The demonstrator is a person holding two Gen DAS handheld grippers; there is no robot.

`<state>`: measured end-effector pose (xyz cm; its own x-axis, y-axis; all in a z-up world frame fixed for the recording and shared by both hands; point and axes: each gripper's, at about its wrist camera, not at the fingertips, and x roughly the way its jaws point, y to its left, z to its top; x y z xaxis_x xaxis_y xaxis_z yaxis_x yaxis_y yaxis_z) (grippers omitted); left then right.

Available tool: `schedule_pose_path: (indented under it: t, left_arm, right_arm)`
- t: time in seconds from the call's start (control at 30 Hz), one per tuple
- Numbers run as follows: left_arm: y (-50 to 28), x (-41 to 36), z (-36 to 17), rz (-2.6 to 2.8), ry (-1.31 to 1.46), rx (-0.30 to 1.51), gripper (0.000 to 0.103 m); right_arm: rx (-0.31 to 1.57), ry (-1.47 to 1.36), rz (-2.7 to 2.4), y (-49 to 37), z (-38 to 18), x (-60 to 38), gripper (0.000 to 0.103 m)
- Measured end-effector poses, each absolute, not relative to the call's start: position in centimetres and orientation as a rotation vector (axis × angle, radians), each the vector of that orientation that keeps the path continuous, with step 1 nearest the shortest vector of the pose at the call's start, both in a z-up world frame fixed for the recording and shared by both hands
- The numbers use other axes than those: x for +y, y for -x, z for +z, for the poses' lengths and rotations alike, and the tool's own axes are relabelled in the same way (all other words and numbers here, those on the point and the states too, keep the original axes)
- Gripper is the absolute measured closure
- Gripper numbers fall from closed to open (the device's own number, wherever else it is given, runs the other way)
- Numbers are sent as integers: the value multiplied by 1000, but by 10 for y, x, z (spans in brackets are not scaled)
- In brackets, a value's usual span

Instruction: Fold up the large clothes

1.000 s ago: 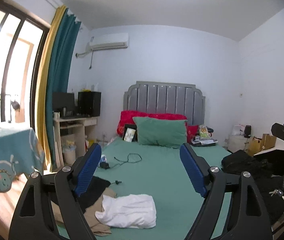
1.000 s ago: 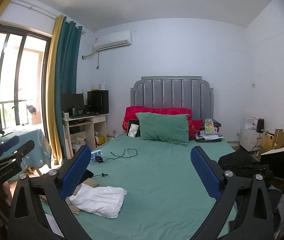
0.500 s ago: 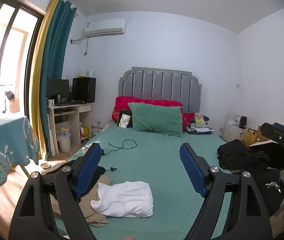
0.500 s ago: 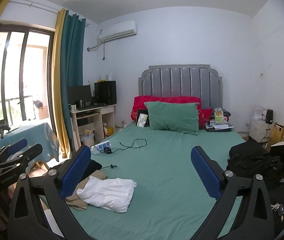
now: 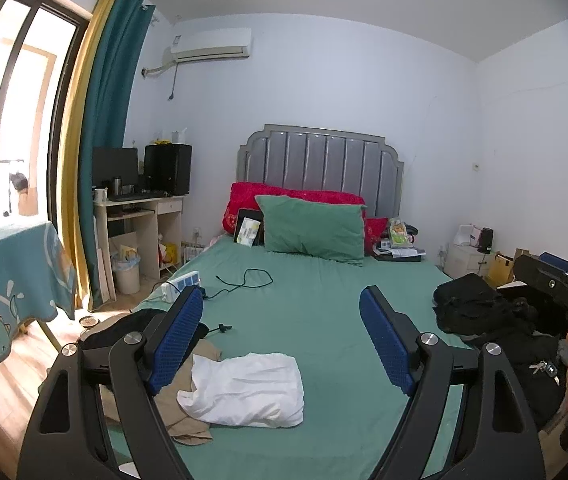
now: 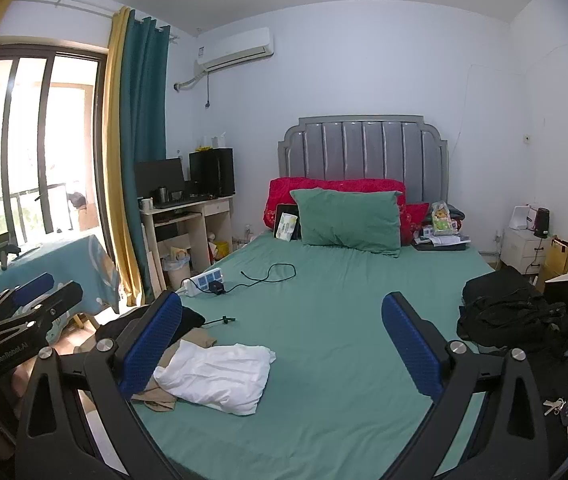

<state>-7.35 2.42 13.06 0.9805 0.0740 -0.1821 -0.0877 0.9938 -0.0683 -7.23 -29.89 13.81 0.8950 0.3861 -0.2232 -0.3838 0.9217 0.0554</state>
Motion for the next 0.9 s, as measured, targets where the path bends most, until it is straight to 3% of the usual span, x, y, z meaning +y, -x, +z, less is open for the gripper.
schedule_pose_path:
  t: [0.9]
  left_arm:
    - [74,23,124,61,80,199,19]
  right_arm:
    - [235,-21,379,73,137,-301,4]
